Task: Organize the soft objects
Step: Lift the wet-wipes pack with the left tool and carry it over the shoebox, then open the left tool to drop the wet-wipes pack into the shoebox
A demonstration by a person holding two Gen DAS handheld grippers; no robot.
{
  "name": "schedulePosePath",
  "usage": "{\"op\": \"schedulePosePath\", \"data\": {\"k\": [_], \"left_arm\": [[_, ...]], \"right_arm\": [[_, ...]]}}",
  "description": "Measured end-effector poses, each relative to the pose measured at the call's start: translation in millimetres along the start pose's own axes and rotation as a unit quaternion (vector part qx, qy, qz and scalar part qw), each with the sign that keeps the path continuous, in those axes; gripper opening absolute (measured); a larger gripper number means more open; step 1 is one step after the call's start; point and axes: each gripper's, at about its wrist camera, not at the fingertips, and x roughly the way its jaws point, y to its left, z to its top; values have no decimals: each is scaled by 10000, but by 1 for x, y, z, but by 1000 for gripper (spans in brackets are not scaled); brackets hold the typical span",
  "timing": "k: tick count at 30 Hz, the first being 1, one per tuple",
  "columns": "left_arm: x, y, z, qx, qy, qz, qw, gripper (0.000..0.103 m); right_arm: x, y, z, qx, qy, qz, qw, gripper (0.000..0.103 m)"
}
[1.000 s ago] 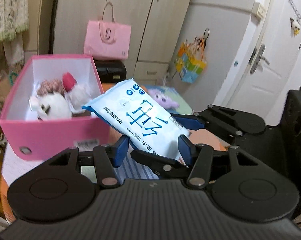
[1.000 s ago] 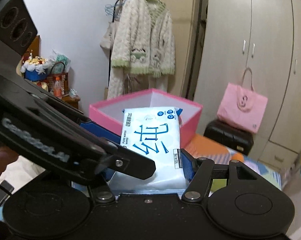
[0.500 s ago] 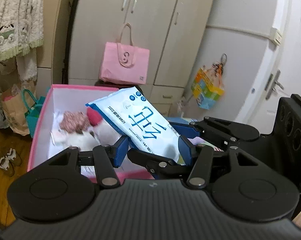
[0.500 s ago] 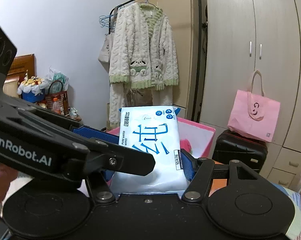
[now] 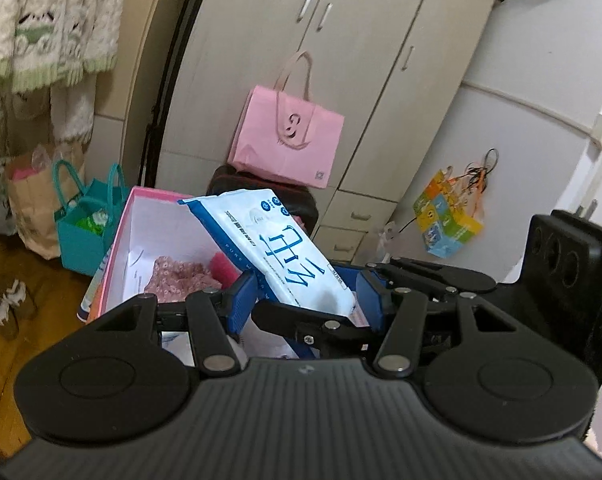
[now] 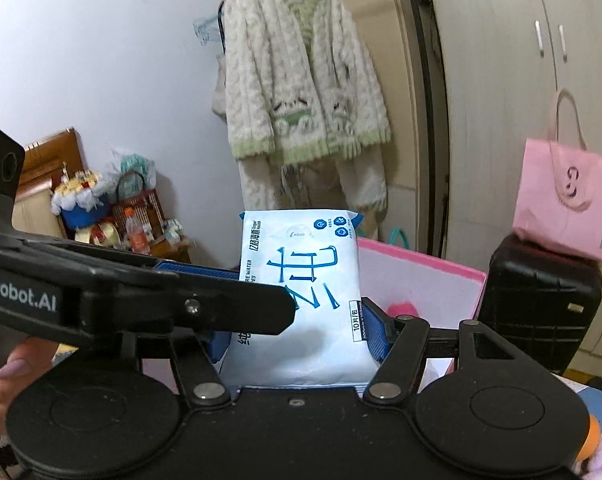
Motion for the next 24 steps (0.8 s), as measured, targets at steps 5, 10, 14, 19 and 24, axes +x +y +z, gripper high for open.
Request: {"op": "schedulePosePath", "data": {"k": [5,10,14,19,24], "left_arm": [[23,13,-6,-83,183,114,9997,53],[41,26,-6,-256,428,144,9987,53],[54,35,-5,-521,565,200,9968,53],[64,39,-4,-679,697,269,9949,53],[45,29,-6,-370,472,396,9974,58]], "right_arm": [[24,-1,-3,-271,368,-154,9988,69],[42,-2,2,-767,712,-317,9940,69],[56,-8,8,-1017,1017,-292,9892,69],[71,-18,10,-915,1281,-274,9872,69],[64,-20,5,-832,1221,-366,9884,69]]}}
